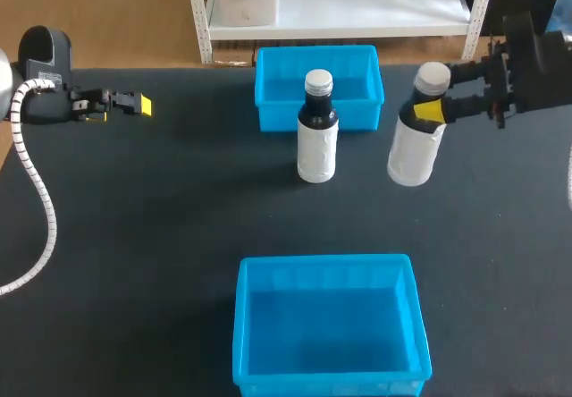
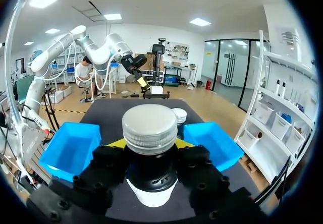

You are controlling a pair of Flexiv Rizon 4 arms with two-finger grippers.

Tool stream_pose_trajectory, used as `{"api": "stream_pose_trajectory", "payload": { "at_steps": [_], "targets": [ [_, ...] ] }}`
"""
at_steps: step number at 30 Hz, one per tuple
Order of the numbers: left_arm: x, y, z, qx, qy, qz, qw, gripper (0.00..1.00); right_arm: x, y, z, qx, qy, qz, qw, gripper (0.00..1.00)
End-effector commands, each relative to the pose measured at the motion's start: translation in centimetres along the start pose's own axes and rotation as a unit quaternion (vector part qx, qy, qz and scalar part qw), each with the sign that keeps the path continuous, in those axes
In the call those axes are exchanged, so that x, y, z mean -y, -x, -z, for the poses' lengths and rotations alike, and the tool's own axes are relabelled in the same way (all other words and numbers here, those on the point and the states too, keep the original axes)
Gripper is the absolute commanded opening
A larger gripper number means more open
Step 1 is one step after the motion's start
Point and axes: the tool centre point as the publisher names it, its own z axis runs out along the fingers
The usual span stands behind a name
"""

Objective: Pick up the bottle, and place it in the far bin if it is heavy, or in the near bin if it is light.

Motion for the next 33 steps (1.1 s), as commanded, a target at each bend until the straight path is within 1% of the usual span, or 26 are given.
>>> {"api": "stream_pose_trajectory", "payload": {
  "at_steps": [1,13,19,24,28,33],
  "targets": [
    [0.0,0.0,0.0,0.0,0.0,0.0,1.0,1.0,1.2,0.6,0.4,-0.002,0.007,-0.001,1.0,0.0],
    [0.0,0.0,0.0,0.0,0.0,0.0,1.0,1.0,4.7,2.4,1.3,-0.007,0.012,0.013,1.0,0.0],
    [0.0,0.0,0.0,0.0,0.0,0.0,1.0,1.0,6.4,3.5,1.7,0.003,0.017,0.017,1.0,0.0],
    [0.0,0.0,0.0,0.0,0.0,0.0,1.0,1.0,8.0,4.4,1.5,-0.002,0.028,0.02,0.999,0.0],
    [0.0,0.0,0.0,0.0,0.0,0.0,1.0,1.0,9.3,4.7,1.1,-0.004,0.042,0.009,0.999,0.0],
    [0.0,0.0,0.0,0.0,0.0,0.0,1.0,1.0,11.0,5.3,0.8,-0.006,0.047,0.007,0.999,0.0]
  ]
}}
